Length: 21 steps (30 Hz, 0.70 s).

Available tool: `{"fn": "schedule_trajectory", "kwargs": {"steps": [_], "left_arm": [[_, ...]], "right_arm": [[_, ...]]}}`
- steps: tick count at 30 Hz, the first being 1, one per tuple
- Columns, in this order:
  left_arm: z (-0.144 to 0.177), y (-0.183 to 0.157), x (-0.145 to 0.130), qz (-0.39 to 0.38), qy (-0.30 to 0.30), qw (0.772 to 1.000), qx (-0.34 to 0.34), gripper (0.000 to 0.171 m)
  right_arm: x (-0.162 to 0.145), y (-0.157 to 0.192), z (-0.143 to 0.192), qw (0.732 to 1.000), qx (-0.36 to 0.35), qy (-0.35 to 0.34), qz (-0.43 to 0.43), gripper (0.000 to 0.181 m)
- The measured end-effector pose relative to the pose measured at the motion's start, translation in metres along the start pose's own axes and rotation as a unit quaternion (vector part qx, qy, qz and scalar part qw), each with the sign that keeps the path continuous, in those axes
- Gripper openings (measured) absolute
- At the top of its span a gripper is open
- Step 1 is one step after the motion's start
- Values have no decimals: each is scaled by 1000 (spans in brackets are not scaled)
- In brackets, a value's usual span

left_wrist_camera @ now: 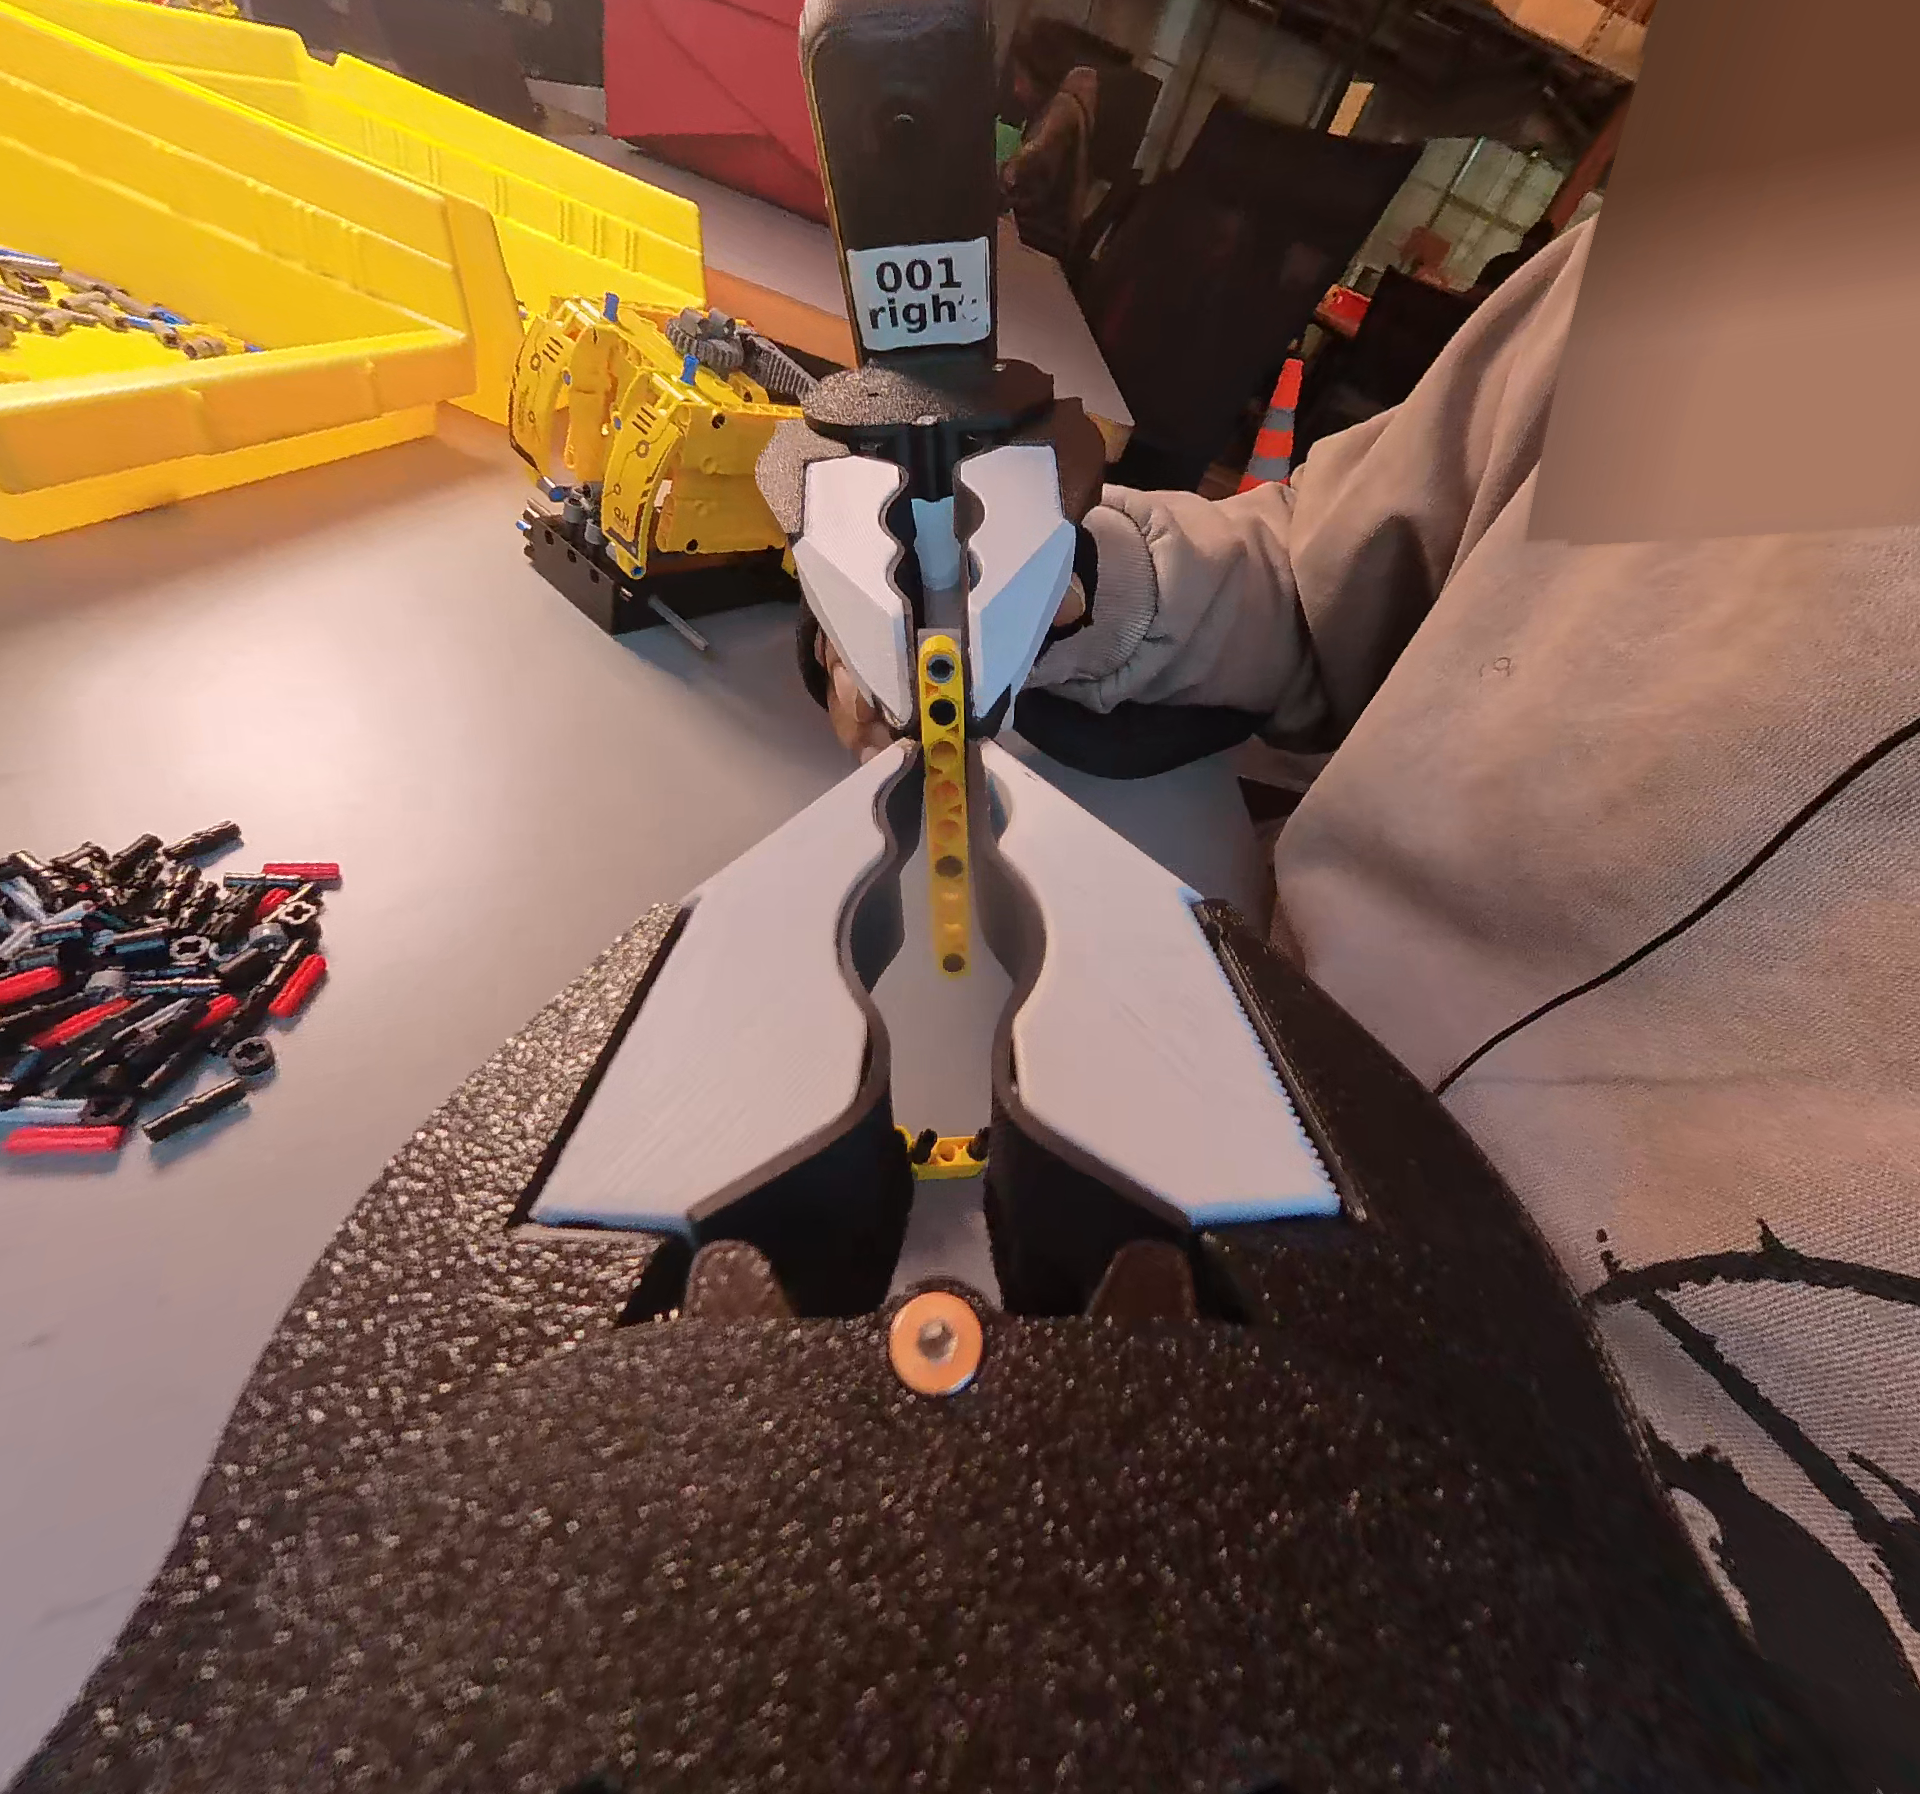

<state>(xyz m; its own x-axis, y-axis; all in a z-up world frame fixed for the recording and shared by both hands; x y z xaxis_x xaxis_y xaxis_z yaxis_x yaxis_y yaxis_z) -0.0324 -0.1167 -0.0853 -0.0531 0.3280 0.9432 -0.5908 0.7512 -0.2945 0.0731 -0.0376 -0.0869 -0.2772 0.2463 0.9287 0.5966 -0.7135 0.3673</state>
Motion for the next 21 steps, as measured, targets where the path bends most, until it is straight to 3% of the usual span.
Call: {"fn": "schedule_trajectory", "kwargs": {"steps": [6,9,19,20,21], "left_arm": [[-3,-1,0,6,1,1000,1,6],[3,-4,10,16,-38,999,-7,5],[3,-11,21,8,-48,998,-27,4],[6,-10,23,11,-56,998,-27,5],[24,-5,36,39,-122,991,-34,4]], "right_arm": [[-1,-1,2,1000,5,-17,-9,7],[8,6,4,999,18,-48,3,6],[12,13,13,997,44,-53,29,5],[12,12,14,997,42,-51,34,5],[10,11,18,998,36,-43,40,0]]}}
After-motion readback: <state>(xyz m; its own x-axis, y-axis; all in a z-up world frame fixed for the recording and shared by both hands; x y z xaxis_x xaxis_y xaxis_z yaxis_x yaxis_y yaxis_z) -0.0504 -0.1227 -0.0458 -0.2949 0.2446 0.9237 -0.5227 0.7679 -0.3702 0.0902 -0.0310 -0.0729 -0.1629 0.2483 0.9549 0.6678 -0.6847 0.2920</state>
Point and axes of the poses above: each gripper's, where its closed fingertips meet, z back along the fingers, x out of its top, y = z × x across the jaws, the point moved 7 cm from there along z, back along the fingers, and after that the axes turned 5 degrees about x, right-handed, at the moved point
